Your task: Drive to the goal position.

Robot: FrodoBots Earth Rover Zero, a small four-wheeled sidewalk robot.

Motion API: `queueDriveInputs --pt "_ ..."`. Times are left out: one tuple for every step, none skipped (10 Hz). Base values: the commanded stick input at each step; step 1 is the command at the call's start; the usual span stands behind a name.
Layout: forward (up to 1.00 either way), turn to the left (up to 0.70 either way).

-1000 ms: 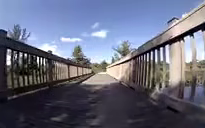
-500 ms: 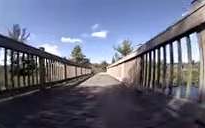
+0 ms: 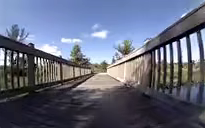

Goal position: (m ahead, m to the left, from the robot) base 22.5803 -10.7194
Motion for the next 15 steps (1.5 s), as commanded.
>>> queueDriveInputs --pt "0.85 0.0" --pt "0.85 0.0" --pt "0.85 0.0" --pt "0.85 0.0" --pt "0.85 0.0" --pt "0.85 0.0" --pt "0.85 0.0" --pt "0.85 0.0" --pt "0.85 0.0" --pt "0.85 0.0" --pt "0.85 0.0" --pt "0.85 0.0" --pt "0.85 0.0" --pt "0.85 0.0" --pt "0.85 0.0"
